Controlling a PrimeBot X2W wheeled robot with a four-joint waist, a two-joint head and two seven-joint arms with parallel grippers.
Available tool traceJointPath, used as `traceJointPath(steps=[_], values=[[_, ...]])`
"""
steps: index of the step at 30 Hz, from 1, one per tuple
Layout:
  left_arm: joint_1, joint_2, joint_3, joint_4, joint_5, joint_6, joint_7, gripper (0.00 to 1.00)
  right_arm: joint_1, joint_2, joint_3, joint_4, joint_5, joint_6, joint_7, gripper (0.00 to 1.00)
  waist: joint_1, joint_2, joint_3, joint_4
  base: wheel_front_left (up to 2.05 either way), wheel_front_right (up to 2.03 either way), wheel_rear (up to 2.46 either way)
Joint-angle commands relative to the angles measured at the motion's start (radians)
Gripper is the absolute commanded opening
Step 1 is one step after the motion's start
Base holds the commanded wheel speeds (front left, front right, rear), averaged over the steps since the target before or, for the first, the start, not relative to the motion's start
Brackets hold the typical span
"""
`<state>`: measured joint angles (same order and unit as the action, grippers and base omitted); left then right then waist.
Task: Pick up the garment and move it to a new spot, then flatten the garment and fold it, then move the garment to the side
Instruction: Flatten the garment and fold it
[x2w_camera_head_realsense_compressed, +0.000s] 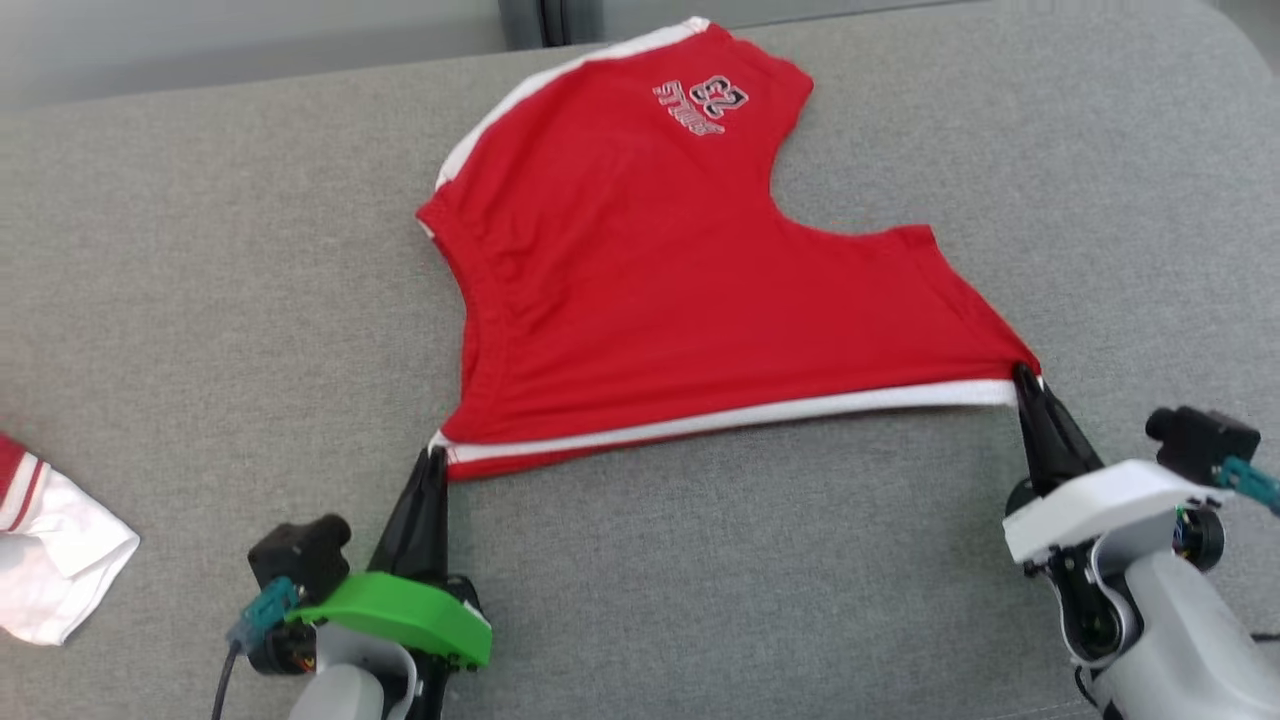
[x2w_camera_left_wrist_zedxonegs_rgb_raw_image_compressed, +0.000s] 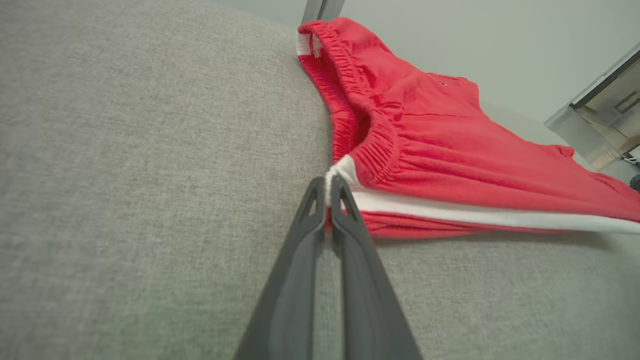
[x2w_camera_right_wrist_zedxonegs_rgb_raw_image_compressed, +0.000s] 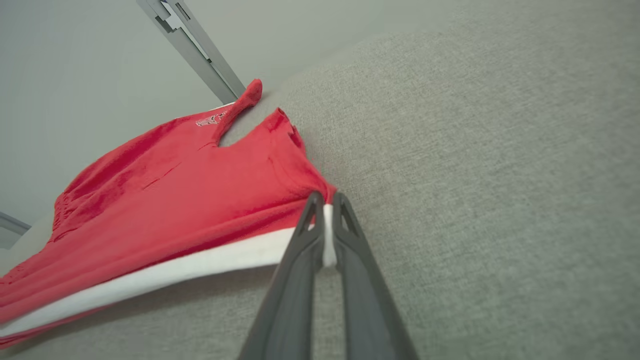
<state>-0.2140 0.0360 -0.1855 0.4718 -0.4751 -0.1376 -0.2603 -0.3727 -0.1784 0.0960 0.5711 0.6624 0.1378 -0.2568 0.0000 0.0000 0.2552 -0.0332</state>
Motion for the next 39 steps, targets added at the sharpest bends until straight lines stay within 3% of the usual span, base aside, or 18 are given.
traceJointPath(steps=[1, 12, 21, 29, 39], values=[[0.050, 0.027, 0.021, -0.001, -0.027, 0.015, -0.007, 0.00, 0.054, -0.031, -0.042, -0.013, 0.026, -0.013, -0.013, 0.00, 0.0000, 0.0000, -0.071, 0.015, 0.00, 0.00, 0.00], [0.234, 0.027, -0.013, -0.090, -0.093, 0.042, -0.009, 0.00, 0.339, 0.015, -0.085, -0.198, 0.171, -0.013, -0.014, 0.00, 0.0000, 0.0000, -0.195, 0.033, 0.00, 0.00, 0.00], [0.301, 0.025, -0.058, -0.170, -0.082, 0.046, -0.009, 0.00, 0.404, 0.010, -0.087, -0.290, 0.242, -0.012, -0.014, 0.00, 0.0000, 0.0000, -0.196, 0.051, 0.00, 0.00, 0.00], [0.144, 0.021, -0.085, -0.224, -0.060, 0.048, -0.007, 0.00, 0.202, -0.023, -0.034, -0.314, 0.239, -0.009, -0.010, 0.00, 0.0000, 0.0000, -0.086, 0.073, 0.00, 0.00, 0.00], [-0.068, 0.018, -0.125, -0.207, -0.094, 0.050, -0.006, 0.00, -0.187, -0.056, 0.028, -0.164, 0.183, -0.008, 0.037, 0.00, 0.0000, 0.0000, 0.063, 0.134, 0.00, 0.00, 0.00]])
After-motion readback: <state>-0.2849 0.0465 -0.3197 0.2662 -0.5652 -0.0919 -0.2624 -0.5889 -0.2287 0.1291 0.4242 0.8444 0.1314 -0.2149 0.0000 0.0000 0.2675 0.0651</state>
